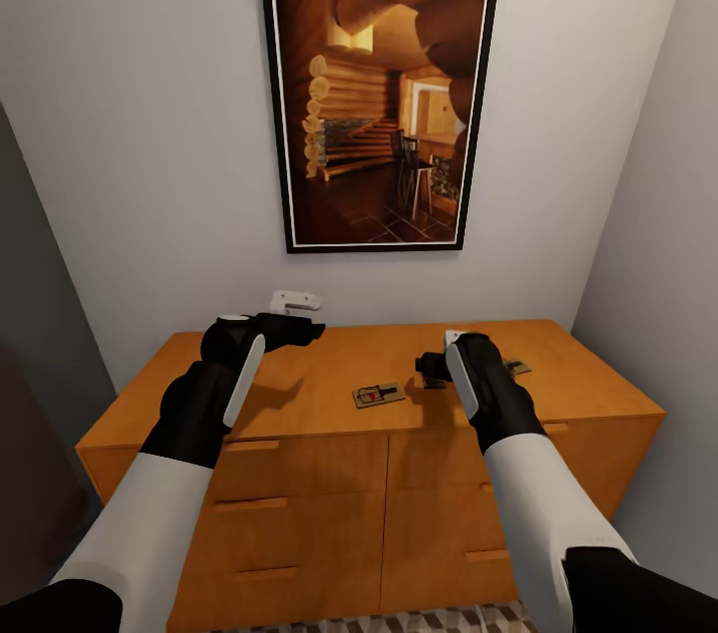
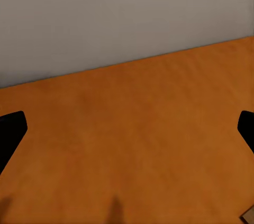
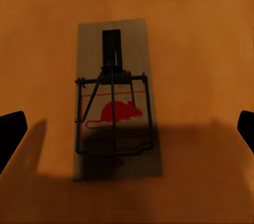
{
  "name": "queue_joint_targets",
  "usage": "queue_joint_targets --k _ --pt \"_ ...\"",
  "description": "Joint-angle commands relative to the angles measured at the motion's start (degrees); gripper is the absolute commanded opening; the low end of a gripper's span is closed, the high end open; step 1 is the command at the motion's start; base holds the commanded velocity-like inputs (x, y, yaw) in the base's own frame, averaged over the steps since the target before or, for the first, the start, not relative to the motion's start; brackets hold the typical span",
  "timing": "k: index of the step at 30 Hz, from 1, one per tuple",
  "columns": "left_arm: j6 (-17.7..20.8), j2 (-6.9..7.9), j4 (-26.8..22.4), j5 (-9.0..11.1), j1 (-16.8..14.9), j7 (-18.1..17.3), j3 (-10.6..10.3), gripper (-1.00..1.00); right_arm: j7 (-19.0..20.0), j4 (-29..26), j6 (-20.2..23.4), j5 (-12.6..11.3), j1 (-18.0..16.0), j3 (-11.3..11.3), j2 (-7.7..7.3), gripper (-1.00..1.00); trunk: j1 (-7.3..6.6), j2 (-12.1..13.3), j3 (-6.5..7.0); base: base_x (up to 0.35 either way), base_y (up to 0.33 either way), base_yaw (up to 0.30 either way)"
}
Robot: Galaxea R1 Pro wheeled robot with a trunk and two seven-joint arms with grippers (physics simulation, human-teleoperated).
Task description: Take the four mousetraps from the cabinet in the bathroom and place them on the bathroom floor. Make sure all four end up on the same floor surface, and ensure that at least two of them are either under or directly next to the same bathroom sink.
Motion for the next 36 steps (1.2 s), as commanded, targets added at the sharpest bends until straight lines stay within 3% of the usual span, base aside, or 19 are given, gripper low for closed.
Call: queue_joint_targets --k 1,36 --pt "0.27 -0.02 -0.05 0.12 -0.04 -0.06 0.03 1.0 -0.3 0.36 -0.15 -0.32 -0.05 -0.14 0.05 1.0 0.0 -0.04 -0.07 0.0 0.0 0.0" --pt "0.27 -0.01 -0.05 0.15 -0.04 -0.07 0.03 1.0 -0.17 2.04 -1.39 -0.3 -0.05 -0.12 0.05 1.0 0.0 -0.04 -0.07 0.0 0.0 0.0"
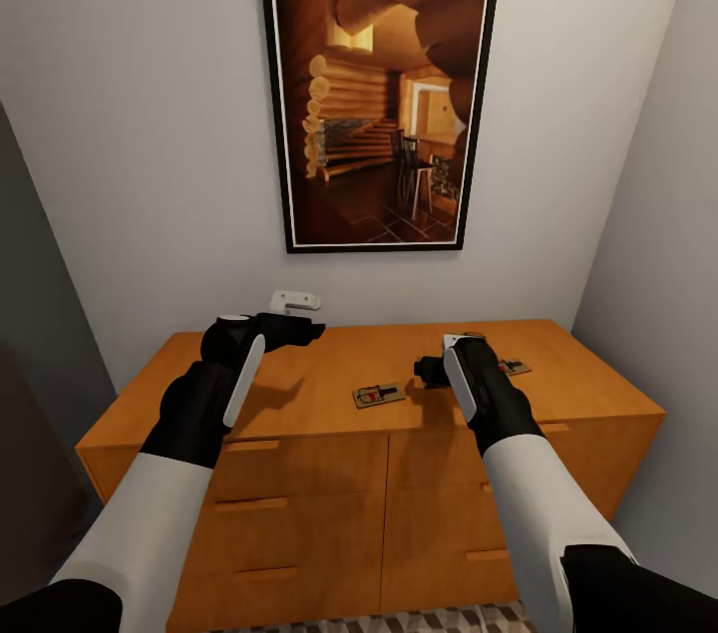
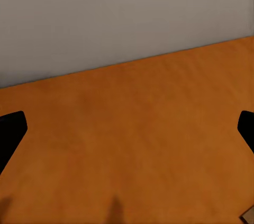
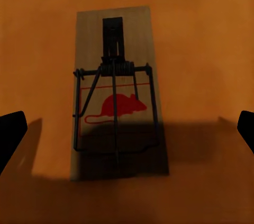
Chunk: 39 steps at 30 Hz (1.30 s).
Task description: Take the four mousetraps from the cabinet in the bathroom and place them on the bathroom floor. Make sure all four end up on the same floor surface, and ensure that at least two of them are either under or directly next to the same bathroom sink.
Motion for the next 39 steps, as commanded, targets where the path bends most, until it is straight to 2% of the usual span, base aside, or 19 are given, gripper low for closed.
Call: queue_joint_targets --k 1,39 --pt "0.27 0.0 -0.05 0.12 -0.04 -0.06 0.03 1.0 -0.28 -0.05 0.17 -0.32 -0.04 -0.16 0.05 1.0 0.0 -0.04 -0.07 0.0 0.0 0.0" --pt "0.27 0.01 -0.05 0.1 -0.04 -0.06 0.03 1.0 0.05 1.99 -0.24 -0.34 -0.04 -0.23 0.05 1.0 0.0 -0.04 -0.07 0.0 0.0 0.0"
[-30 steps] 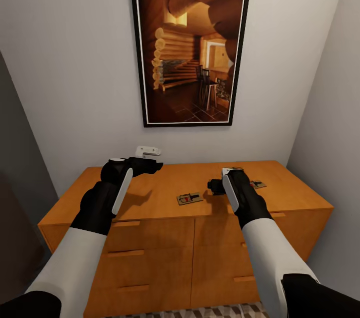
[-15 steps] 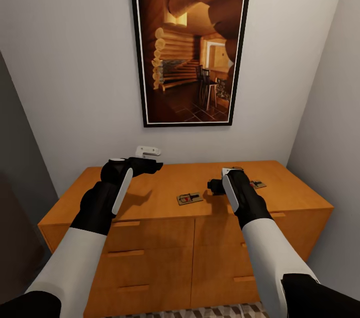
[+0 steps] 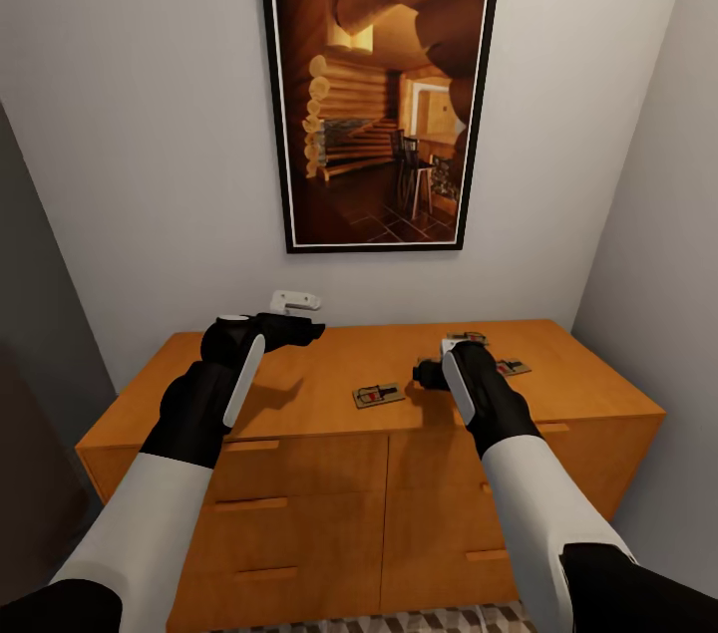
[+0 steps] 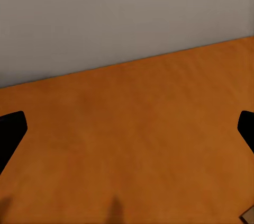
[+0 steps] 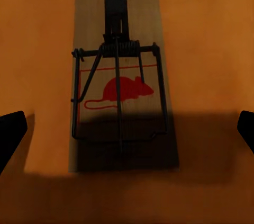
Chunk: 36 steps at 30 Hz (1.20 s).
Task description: Take the four mousetraps from the cabinet in the bathroom and place them on the bathroom floor. Make sure all four end up on the same floor surface, and ensure that at least two of them are either under or directly next to the same bathroom sink.
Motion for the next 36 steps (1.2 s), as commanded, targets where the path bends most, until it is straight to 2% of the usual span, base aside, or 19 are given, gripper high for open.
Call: queue_joint_targets --k 1,19,26,27,36 --pt "0.27 0.0 -0.05 0.12 -0.04 -0.06 0.03 1.0 -0.3 0.03 0.16 -0.32 -0.04 -0.15 0.05 1.0 0.0 -0.04 -0.07 0.0 0.0 0.0" --pt "0.27 -0.02 -0.05 0.12 -0.04 -0.06 0.03 1.0 -0.18 0.87 0.15 -0.4 -0.04 -0.17 0.05 1.0 0.0 -0.04 -0.07 0.0 0.0 0.0" --pt "0.27 -0.01 -0.05 0.12 -0.04 -0.06 0.03 1.0 -0.18 0.89 0.17 -1.13 -0.04 -0.17 0.05 1.0 0.0 -0.04 -0.07 0.0 0.0 0.0" --pt "0.27 -0.01 -0.05 0.12 -0.04 -0.06 0.03 1.0 -0.18 0.89 0.18 -1.32 -0.04 -0.17 0.05 -1.0 0.0 -0.04 -0.07 0.0 0.0 0.0" --pt "0.27 -0.06 -0.05 0.12 -0.04 -0.06 0.03 1.0 -0.17 2.5 0.22 -3.4 -0.04 -0.18 0.05 -1.0 0.0 -0.04 -0.07 0.0 0.0 0.0"
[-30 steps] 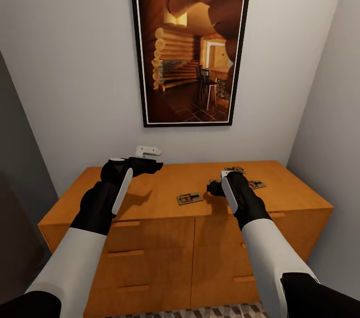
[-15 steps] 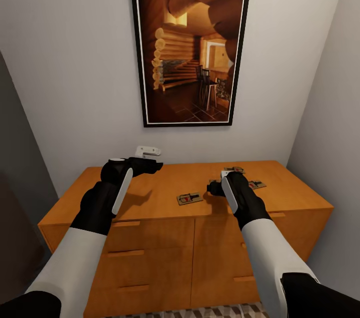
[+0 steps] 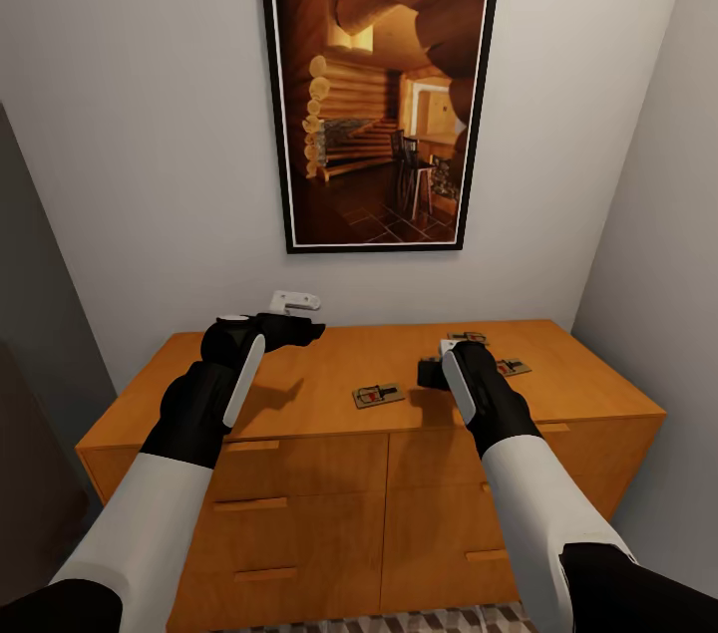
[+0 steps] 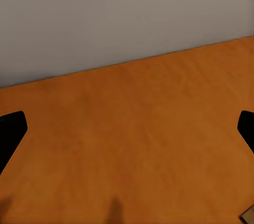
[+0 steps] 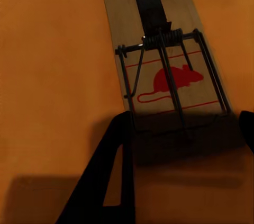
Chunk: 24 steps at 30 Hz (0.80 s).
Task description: Take the four mousetraps from the cabinet in the bathroom and place them on the bathroom floor. Make sure all four end up on the same floor surface, and ensure that at least two of them are either under or directly next to the same bathroom sink.
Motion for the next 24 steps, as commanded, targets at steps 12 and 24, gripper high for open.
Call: queue_joint_targets --k 12,24 --pt "0.27 0.0 -0.05 0.12 -0.05 -0.06 0.03 1.0 -0.48 4.64 0.0 -1.46 -0.01 -0.13 0.05 -1.0 0.0 -0.03 -0.08 0.0 0.0 0.0" --pt "0.27 -0.01 -0.13 0.04 -0.05 -0.06 -0.05 1.0 -1.35 -21.6 8.19 -0.11 -0.01 0.6 0.05 -1.0 0.0 -0.03 -0.08 0.0 0.0 0.0"
